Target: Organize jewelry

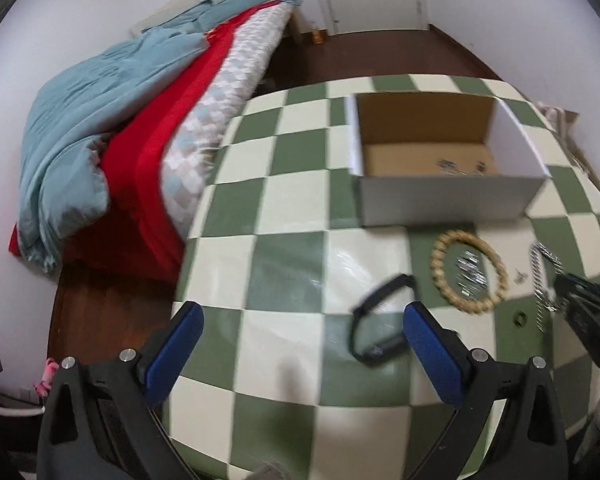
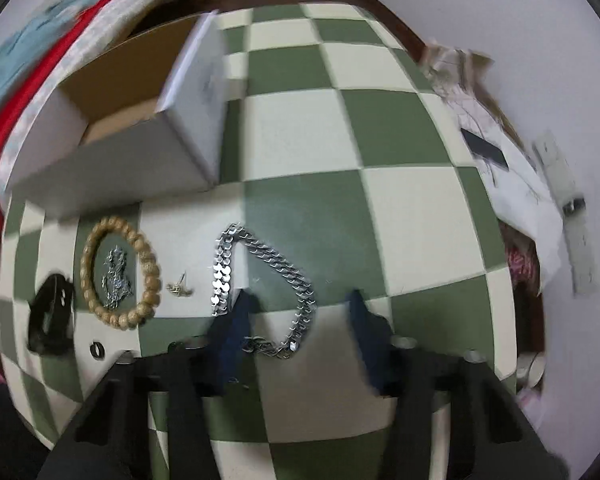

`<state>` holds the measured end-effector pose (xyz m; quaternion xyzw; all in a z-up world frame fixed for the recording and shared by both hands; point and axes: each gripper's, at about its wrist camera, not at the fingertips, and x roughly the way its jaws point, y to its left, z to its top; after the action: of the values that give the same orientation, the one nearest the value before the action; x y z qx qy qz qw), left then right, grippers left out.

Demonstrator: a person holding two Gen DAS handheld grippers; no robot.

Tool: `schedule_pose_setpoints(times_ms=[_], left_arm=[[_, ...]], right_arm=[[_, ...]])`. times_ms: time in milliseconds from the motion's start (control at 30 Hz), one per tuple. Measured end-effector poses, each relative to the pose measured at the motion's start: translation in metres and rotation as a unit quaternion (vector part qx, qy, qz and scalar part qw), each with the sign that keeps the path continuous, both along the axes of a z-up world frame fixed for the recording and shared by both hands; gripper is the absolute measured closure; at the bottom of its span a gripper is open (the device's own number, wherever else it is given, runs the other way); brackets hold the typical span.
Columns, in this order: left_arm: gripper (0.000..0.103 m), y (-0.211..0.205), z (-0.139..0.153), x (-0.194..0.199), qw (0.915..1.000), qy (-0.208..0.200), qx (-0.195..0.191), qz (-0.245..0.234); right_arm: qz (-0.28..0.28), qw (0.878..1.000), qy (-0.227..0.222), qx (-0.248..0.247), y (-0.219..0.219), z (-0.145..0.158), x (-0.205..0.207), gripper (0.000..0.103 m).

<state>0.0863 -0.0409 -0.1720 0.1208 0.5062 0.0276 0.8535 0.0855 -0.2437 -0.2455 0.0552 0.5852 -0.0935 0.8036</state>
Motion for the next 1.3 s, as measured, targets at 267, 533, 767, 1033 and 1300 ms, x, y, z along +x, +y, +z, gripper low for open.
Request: schedule_pose_setpoints(times_ms=[267, 533, 767, 1033, 1300], left_arm=[[0.002, -0.048, -0.007, -0.004, 0.9978, 0.014, -0.019, -0.062], [0.013, -0.101, -0.035, 0.003, 0.9877, 0.052, 0.002, -0.148], [0.075, -0.114, -0.062, 0.013, 0.9774, 0.094, -0.008, -0.189], [0.096, -0.109, -0.073, 0.011, 0.9754, 0.102, -0.043, -0.190], [0.097, -0.099, -0.036, 0.007, 0.9764, 0.077, -0.089, -0.181]], right_arm=[[-0.024, 1.000, -0.002, 0.017, -0.018, -0.010, -0.025, 0.095], [-0.078, 0.996, -0.005, 0.047, -0.070, -0.015, -0.053, 0.095], [-0.088, 0.995, -0.004, 0.056, -0.092, -0.017, -0.052, 0.095], [-0.090, 0.994, -0.004, 0.063, -0.080, -0.005, -0.046, 0.095], [-0.083, 0.993, -0.033, 0.081, -0.073, 0.021, -0.047, 0.095]])
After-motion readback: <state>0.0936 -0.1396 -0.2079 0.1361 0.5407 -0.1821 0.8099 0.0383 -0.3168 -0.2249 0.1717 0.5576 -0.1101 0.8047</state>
